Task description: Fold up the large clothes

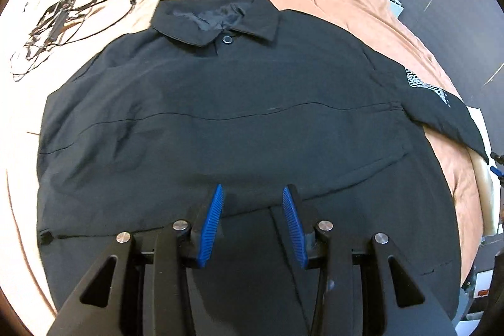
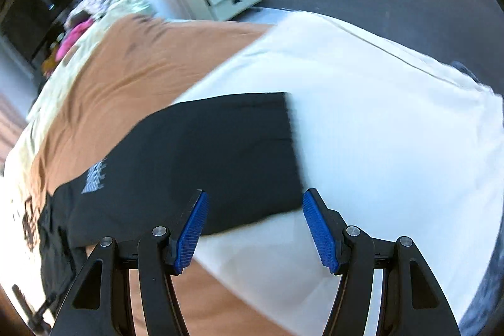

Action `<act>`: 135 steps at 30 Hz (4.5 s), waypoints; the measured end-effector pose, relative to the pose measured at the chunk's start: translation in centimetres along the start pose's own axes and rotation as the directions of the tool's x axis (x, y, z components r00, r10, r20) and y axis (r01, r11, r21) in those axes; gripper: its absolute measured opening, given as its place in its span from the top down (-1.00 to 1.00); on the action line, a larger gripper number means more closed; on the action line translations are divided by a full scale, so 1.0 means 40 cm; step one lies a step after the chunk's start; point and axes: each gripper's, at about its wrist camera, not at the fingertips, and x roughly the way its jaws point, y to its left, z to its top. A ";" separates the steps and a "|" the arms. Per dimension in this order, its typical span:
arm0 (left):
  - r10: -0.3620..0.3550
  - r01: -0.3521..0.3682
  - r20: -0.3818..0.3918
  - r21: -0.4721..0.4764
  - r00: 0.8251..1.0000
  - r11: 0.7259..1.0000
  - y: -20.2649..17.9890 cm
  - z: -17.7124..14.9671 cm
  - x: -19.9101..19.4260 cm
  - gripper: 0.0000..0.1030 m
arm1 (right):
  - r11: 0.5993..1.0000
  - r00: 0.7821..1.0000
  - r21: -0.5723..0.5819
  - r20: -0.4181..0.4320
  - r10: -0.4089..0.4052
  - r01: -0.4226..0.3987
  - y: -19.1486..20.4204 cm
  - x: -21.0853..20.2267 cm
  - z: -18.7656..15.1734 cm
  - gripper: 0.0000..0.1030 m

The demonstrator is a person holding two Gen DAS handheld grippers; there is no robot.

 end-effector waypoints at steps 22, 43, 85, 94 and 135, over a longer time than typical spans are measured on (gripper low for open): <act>0.133 -0.116 0.095 -0.171 0.987 0.978 0.260 -0.141 -0.327 0.20 | 0.972 0.971 -0.077 0.066 0.229 -0.224 0.244 -0.082 0.004 0.53; 0.149 -0.110 0.117 -0.287 0.982 0.952 0.456 -0.277 -0.431 0.20 | 0.734 0.878 -0.546 -0.005 0.479 -0.403 1.129 -0.416 -0.256 0.54; 0.097 -0.085 0.021 -0.318 0.995 0.944 0.492 -0.351 -0.262 0.20 | 0.728 0.937 -0.590 -0.203 0.285 -0.349 1.132 0.081 -0.496 -0.18; 0.067 -0.071 -0.022 -0.362 0.997 0.930 0.489 -0.372 -0.183 0.20 | 0.791 0.964 -0.553 -0.197 0.180 -0.261 0.997 0.247 -0.409 0.39; -0.186 0.230 0.137 -0.523 0.973 0.820 0.334 -0.835 -0.341 0.21 | 0.739 0.733 -0.259 -0.525 0.433 -0.622 0.330 -0.008 -0.677 0.10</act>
